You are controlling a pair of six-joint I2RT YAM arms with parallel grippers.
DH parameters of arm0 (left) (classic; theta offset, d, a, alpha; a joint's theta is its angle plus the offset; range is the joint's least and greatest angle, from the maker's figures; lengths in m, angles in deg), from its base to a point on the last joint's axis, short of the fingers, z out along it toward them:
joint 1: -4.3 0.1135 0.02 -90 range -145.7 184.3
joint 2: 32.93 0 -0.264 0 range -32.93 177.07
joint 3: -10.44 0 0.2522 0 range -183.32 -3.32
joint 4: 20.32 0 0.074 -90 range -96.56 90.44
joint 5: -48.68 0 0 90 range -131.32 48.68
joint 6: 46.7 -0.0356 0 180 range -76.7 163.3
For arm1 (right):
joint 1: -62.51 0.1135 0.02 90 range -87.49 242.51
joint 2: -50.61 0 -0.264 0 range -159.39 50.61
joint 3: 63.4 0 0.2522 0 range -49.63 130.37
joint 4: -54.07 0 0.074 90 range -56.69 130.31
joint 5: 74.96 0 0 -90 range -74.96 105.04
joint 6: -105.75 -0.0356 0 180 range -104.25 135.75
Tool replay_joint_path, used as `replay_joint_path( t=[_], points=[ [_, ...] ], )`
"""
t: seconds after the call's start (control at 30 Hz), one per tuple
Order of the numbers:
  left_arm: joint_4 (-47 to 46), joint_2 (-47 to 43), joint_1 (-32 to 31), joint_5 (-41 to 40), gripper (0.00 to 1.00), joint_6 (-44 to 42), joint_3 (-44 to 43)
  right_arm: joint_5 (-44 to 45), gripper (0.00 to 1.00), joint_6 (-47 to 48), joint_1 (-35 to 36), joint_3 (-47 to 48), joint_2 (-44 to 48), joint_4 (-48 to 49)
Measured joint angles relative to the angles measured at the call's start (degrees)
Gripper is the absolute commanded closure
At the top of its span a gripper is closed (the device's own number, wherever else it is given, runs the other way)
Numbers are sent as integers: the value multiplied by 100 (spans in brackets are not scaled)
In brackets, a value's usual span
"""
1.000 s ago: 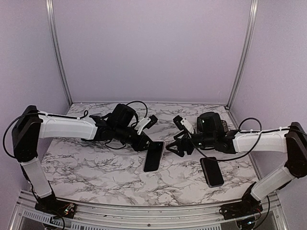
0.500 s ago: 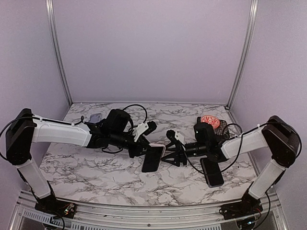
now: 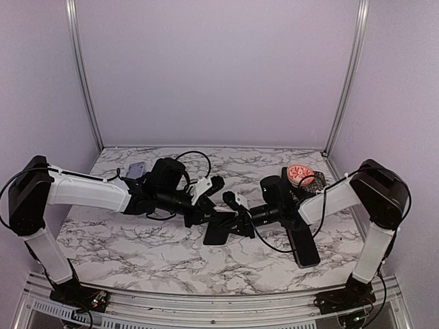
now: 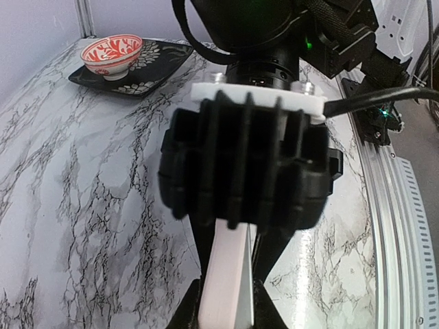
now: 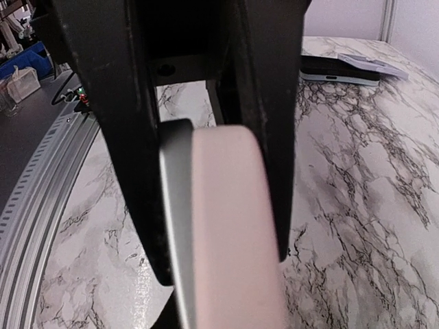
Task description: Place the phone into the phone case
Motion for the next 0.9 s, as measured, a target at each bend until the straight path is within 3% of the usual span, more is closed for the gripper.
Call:
replay_joint_path(
  t=[0.1, 0.2, 0.3, 0.5, 0.7, 0.77, 0.9],
  points=[
    [-2, -2, -17, 66, 77, -190, 0, -160, 95, 66, -39, 9, 9, -107],
    [15, -26, -28, 37, 58, -219, 2, -227, 100, 166, -42, 33, 50, -232],
    [50, -50, -15, -109, 35, -166, 4, -236, 100, 286, -46, 68, 105, -439],
    [487, -597, 142, -205, 15, -170, 48, -249, 100, 603, -55, 227, 535, -1145],
    [708, -1766, 210, -81, 12, -323, 289, -533, 100, 741, -74, 516, 1495, -1683],
    [743, -2002, 203, 42, 18, -365, 313, -726, 100, 739, -72, 699, 1823, -1768],
    [765, -2114, 160, 260, 44, -363, 284, -1036, 100, 730, -42, 1040, 2232, -1770]
  ],
)
